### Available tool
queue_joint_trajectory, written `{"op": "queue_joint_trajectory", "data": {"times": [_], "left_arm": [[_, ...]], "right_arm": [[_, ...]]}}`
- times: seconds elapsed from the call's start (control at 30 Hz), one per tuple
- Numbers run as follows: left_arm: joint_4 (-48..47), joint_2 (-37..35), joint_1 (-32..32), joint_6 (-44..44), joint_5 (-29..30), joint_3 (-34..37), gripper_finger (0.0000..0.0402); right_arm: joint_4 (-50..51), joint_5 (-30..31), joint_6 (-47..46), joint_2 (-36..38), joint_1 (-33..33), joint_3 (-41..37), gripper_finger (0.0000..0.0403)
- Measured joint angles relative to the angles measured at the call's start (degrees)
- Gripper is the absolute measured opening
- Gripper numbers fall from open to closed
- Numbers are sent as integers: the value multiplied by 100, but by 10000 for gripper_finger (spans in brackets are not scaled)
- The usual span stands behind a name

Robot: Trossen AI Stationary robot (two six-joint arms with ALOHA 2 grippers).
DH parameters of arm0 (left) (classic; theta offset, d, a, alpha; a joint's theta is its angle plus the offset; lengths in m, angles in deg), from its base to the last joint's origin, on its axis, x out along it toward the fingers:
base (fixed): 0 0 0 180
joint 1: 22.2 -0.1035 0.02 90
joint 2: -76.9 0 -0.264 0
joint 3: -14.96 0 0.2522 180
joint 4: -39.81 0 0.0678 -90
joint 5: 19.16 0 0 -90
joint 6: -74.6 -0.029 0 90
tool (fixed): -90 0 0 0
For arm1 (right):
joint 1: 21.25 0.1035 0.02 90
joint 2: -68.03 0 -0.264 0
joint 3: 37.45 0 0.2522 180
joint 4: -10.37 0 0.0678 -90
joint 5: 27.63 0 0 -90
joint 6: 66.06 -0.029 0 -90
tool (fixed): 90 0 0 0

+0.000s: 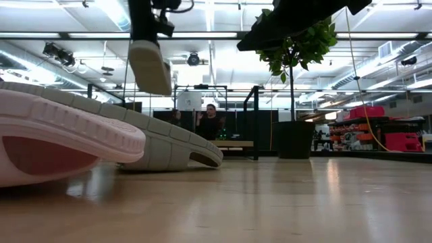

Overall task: Pick and place slides into the shelf
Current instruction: Put the top gray slipper on the shelf

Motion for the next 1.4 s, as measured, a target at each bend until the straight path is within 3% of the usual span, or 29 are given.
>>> {"op": "queue_joint_trajectory", "data": {"times": [0.17,0.4,0.73,1.4], "left_arm": [[726,0,-467,-460,-402,508,10],[1674,2,-809,-1039,-338,1256,10],[2407,2,-1373,-1039,-296,1923,10],[3333,2,-1438,-1261,-630,2771,10]], "right_arm": [[1,0,1,-1,0,0,158],[1,0,0,-1,0,0,158],[-1,0,-1,-1,-2,0,158],[-25,2,1,-1,-2,0,158]]}}
